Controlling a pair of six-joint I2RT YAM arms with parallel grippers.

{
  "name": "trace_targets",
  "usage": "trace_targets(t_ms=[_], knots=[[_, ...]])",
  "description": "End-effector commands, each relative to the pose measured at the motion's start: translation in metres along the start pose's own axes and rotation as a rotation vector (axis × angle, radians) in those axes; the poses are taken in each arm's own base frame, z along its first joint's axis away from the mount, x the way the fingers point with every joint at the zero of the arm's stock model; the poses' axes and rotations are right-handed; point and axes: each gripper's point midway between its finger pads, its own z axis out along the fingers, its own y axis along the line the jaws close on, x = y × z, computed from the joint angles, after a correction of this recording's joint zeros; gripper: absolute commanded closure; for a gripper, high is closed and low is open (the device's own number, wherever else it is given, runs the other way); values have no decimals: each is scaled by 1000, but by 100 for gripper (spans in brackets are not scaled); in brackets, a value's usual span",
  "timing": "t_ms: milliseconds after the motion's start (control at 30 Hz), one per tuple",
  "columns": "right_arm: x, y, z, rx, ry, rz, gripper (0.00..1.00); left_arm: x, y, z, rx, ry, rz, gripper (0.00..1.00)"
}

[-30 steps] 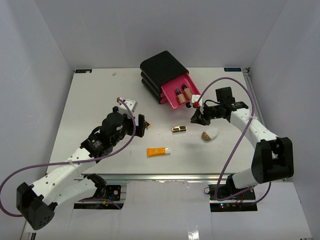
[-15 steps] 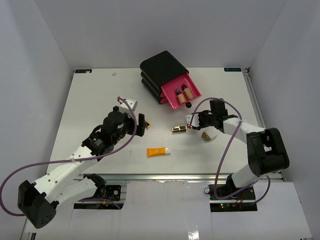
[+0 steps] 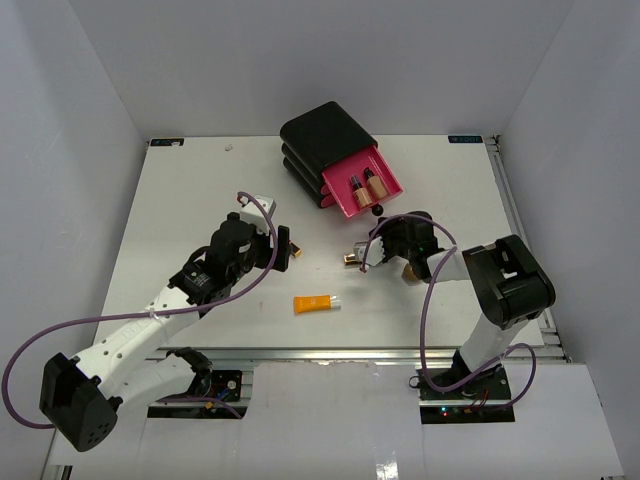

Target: Organize the makeup

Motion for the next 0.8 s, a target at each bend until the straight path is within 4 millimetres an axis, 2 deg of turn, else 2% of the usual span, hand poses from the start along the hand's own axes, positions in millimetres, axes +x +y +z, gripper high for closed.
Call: trace_targets(t_ms=[0,67,167,433,600,767], knots=[[4,-62,-5,185,30,-84,50,-3,0,0,9,-14,-14,2],[3,-79,-9,218,27,-71,49,-4,0,0,10,-16,-14,2],[2,-90,-11,233,22,-18,50,-5,-1,0,15,-18,-15,2],[2,-140,-21,310,15,55,50,-6,-2,-2,21,-23,-16,2],[0,-159,-23,328,9,53,50,-7,-3,-2,26,-26,-16,2],[-2,-162,-12,302,-3,65,50,-7,-3,-2,26,-25,-16,2]])
